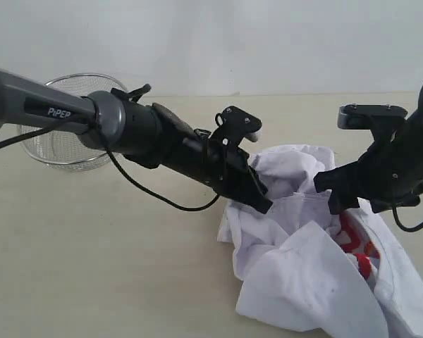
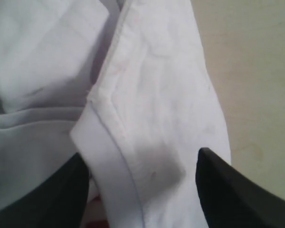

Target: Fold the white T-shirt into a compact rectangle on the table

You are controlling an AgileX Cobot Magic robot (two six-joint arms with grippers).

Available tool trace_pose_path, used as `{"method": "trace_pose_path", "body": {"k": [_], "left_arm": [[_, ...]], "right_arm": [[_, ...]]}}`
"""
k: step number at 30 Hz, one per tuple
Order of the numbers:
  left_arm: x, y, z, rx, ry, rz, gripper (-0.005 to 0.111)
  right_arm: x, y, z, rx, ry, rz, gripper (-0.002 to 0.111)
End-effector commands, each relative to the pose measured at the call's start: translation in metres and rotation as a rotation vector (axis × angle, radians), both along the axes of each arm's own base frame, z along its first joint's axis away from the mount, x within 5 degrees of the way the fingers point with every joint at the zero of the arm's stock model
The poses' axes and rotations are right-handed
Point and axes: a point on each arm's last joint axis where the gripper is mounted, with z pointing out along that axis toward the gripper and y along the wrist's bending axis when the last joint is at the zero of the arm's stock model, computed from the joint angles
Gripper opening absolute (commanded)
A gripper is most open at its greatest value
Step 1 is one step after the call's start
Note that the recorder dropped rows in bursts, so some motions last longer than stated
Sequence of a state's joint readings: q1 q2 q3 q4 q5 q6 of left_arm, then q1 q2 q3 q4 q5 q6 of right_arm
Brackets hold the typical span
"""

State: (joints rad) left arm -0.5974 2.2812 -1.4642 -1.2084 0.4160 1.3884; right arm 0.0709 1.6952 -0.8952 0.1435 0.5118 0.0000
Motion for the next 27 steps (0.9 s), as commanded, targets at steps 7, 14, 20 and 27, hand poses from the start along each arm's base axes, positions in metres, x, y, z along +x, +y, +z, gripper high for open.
{"method": "trace_pose_path", "body": {"k": [7,14,20,27], "left_arm": [[0.005,0.019,-0.018,0.209,0.045,0.102,0.005],[0.013,0.044,-0.018,0.239,0.141,0.151,0.005],[0.015,0.046,0.026,0.202,0.049,0.11,0.005],[-0.01,0.018,0.04,0.094,0.083,-0.112,0.005]], "right_arm": [[0.009,0.0,-0.016,-0.013,0.014,0.022,0.057],[0.017,0.0,-0.025,-0.025,0.008,0.043,0.037],[0.033,0.001,-0.014,-0.036,-0.022,0.067,0.0],[0.046,-0.001,0.004,-0.094,-0.02,0.124,0.0]]}}
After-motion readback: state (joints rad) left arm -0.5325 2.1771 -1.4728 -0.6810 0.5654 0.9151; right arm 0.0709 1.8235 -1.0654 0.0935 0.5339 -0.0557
